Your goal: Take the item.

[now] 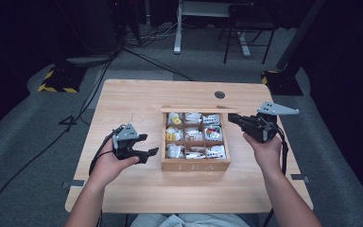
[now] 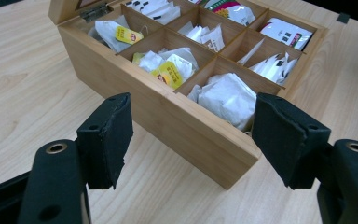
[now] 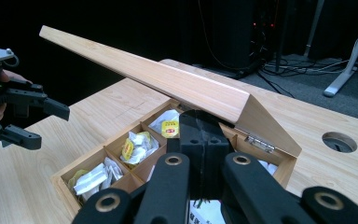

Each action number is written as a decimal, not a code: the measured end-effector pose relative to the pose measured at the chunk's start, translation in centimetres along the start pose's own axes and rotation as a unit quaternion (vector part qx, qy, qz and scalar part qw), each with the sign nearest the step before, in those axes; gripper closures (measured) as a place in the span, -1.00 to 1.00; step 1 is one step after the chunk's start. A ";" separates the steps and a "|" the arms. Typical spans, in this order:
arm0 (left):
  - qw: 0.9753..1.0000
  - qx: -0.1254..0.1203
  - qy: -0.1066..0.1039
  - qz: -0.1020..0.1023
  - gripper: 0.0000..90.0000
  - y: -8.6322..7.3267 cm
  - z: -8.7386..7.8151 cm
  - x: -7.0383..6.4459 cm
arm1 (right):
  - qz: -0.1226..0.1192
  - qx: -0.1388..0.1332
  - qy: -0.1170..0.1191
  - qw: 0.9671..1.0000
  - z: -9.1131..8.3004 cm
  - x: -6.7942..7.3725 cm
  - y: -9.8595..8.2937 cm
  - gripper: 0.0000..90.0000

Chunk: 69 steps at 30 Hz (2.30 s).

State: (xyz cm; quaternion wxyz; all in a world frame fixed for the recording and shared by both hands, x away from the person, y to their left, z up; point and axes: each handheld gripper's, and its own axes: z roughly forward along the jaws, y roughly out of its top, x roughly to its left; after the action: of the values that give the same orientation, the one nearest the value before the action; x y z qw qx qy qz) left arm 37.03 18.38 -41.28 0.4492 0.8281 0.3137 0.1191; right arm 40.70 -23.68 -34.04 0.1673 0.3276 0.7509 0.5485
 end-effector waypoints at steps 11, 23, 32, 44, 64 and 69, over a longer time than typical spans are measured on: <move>1.000 0.006 -0.024 0.018 -0.31 1.4 2.3 -1.2 | 0.000 0.001 0.000 1.000 0.0 0.0 0.0 1.00; 0.998 0.008 -0.045 0.043 -0.33 3.3 4.3 -2.9 | 0.003 0.000 0.002 1.000 0.0 -0.1 0.0 1.00; 0.997 0.012 -0.067 0.048 -0.32 4.4 5.7 -4.2 | 0.004 0.001 0.002 1.000 0.0 0.0 0.1 1.00; 0.995 0.013 -0.084 0.050 -0.28 5.4 7.3 -5.1 | 0.005 0.000 0.003 1.000 0.0 -0.1 0.1 1.00; 0.995 0.045 -0.083 0.032 -0.05 6.1 10.8 -5.0 | 0.008 0.001 0.004 1.000 0.0 -0.1 0.1 1.00; 0.995 0.054 -0.081 0.031 0.03 6.0 11.3 -4.9 | 0.007 0.001 0.004 1.000 0.0 -0.1 0.1 1.00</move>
State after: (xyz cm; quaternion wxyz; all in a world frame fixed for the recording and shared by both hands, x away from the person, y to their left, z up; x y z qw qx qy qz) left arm 41.16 5.30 -42.36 0.4241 0.8673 0.2562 0.0480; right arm 40.76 -23.73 -33.96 0.1601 0.3310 0.7499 0.5499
